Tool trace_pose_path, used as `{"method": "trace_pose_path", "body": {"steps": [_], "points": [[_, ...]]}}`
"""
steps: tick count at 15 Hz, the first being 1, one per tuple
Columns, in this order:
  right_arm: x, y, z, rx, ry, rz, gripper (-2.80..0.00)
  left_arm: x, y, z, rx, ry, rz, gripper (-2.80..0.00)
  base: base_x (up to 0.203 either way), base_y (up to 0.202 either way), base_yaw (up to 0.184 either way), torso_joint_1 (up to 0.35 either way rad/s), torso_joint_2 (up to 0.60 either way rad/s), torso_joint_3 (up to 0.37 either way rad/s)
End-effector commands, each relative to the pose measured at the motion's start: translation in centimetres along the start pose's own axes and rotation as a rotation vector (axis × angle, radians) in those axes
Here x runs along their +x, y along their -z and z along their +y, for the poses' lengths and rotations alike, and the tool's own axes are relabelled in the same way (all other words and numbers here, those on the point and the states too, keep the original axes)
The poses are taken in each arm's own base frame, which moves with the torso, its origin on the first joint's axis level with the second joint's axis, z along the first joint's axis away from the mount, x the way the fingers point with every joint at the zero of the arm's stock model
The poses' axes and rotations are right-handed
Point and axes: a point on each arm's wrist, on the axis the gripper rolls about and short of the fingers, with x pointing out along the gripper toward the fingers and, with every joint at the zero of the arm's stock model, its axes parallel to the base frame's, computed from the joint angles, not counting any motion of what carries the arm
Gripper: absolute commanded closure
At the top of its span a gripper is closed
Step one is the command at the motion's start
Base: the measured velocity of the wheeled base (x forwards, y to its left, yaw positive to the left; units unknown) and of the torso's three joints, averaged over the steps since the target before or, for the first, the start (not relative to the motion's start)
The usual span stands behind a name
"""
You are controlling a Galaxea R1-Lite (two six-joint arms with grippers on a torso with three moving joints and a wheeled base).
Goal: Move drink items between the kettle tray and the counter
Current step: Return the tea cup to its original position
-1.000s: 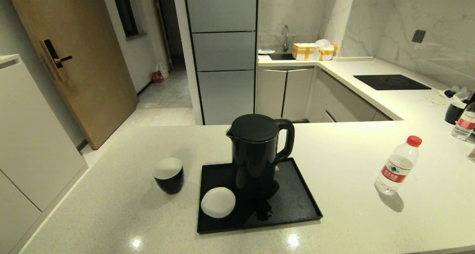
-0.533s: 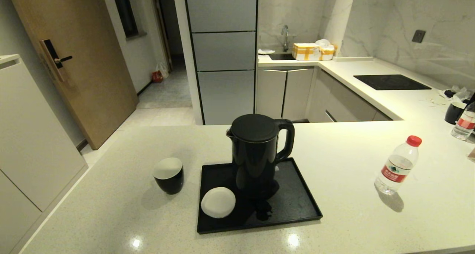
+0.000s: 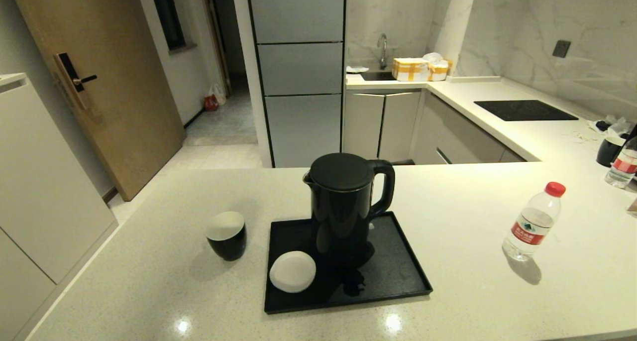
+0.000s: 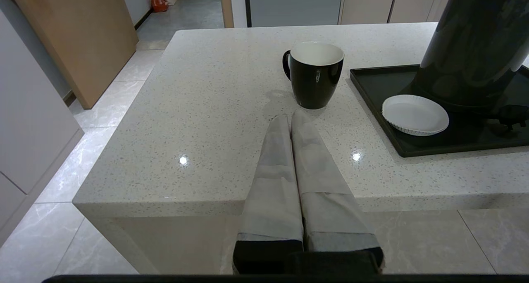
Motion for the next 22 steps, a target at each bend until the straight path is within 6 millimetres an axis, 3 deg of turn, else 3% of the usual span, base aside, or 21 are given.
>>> {"method": "trace_pose_path", "body": {"steps": [1,8,14,16,17,19,22], "points": [[0.0,0.1,0.0,0.0,-0.001,0.004,0.0,0.0,0.0,0.0,0.0,0.0,0.0,0.0,0.0,0.0,0.0,0.0,0.0,0.0],[0.0,0.1,0.0,0.0,-0.001,0.004,0.0,-0.4,-0.1,0.0,0.09,0.017,0.072,0.0,0.0,0.0,0.0,0.0,0.0,0.0],[0.0,0.1,0.0,0.0,0.0,0.004,0.0,-0.6,-1.6,0.0,0.105,0.019,0.113,0.0,0.0,0.0,0.0,0.0,0.0,0.0],[0.0,0.1,0.0,0.0,0.0,0.004,0.0,-0.8,-3.6,0.2,0.113,-0.023,0.234,0.0,0.0,0.0,0.0,0.0,0.0,0.0],[0.0,0.1,0.0,0.0,0.0,0.004,0.0,-0.6,-5.9,0.2,0.117,-0.035,0.321,0.0,0.0,0.0,0.0,0.0,0.0,0.0],[0.0,0.1,0.0,0.0,-0.001,0.004,0.0,1.2,-8.7,0.3,0.111,0.007,0.538,0.0,0.0,0.0,0.0,0.0,0.0,0.0],[0.0,0.1,0.0,0.0,-0.001,0.004,0.0,4.9,-9.5,0.1,0.081,0.102,0.82,0.0,0.0,0.0,0.0,0.0,0.0,0.0]]}}
